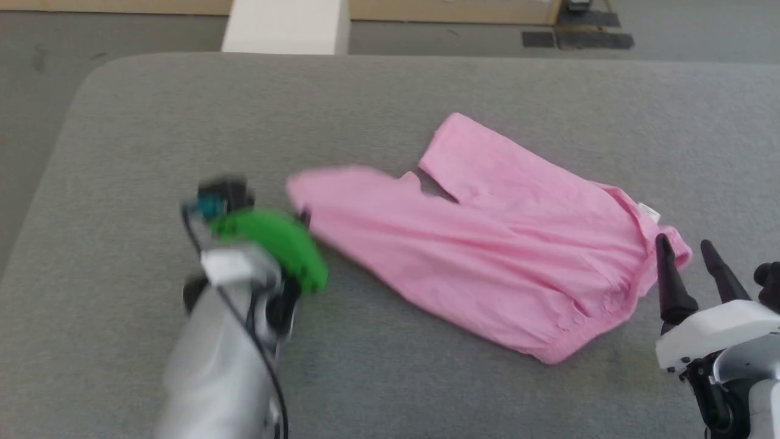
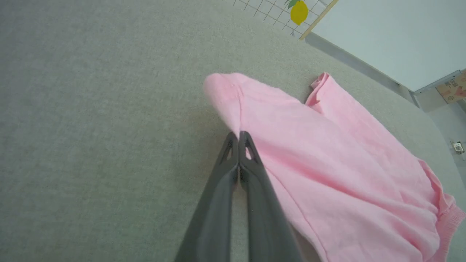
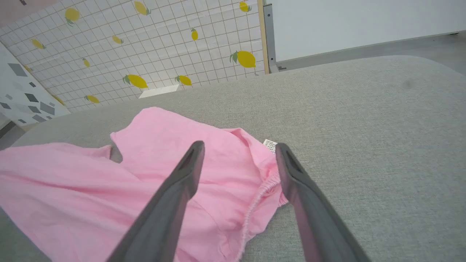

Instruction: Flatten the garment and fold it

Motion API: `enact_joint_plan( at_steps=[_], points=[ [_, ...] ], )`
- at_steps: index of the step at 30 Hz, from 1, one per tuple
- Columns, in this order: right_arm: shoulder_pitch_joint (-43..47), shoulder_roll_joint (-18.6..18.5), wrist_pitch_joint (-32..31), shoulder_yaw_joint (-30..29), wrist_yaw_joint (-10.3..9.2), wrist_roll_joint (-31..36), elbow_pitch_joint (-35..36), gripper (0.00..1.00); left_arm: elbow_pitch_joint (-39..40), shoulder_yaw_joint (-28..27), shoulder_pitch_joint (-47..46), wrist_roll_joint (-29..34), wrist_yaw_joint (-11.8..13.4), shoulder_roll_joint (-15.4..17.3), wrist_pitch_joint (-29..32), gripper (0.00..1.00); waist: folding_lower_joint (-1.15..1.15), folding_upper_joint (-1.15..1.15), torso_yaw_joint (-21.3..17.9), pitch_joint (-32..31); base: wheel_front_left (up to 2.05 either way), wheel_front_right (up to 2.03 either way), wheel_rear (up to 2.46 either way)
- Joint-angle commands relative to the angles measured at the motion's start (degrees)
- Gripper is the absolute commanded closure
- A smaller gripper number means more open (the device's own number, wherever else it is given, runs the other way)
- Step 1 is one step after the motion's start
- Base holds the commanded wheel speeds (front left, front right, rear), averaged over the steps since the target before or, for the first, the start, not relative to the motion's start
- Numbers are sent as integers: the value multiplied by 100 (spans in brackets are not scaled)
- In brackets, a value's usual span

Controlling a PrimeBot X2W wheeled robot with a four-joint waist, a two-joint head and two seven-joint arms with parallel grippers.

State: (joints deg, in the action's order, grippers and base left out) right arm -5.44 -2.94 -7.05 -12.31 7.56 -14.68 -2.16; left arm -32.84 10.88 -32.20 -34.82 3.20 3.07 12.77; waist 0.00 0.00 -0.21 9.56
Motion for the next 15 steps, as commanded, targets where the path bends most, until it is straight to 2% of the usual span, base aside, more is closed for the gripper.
enact_joint_plan(
  at_steps=[1,7,8,9,10,12,15],
  points=[
    [78,6,-11,29,-8,-20,-3,0,18,-69,401,-73,90,44,-13,100,0,0,283,-219,0,0,0],
    [76,6,-101,185,-8,-37,46,0,19,-165,1211,-160,278,128,-36,100,0,0,469,-205,0,0,0],
    [73,6,-110,210,-8,-40,52,0,19,-208,1244,-206,286,120,-97,75,0,0,475,-197,0,0,0],
    [71,6,-120,242,-8,-47,56,0,27,-209,1266,-215,262,114,-168,14,0,0,473,-185,0,0,0],
    [74,6,-122,262,-8,-53,57,0,47,-220,1275,-226,240,110,-249,0,0,0,470,-181,0,0,0],
    [101,6,-127,309,-8,-61,63,0,164,-208,1264,-210,117,108,-508,0,0,0,454,-178,0,0,0],
    [187,6,-165,418,-8,2,94,0,461,-175,1303,17,-49,212,-1207,0,0,0,371,-201,0,0,0]
  ],
)
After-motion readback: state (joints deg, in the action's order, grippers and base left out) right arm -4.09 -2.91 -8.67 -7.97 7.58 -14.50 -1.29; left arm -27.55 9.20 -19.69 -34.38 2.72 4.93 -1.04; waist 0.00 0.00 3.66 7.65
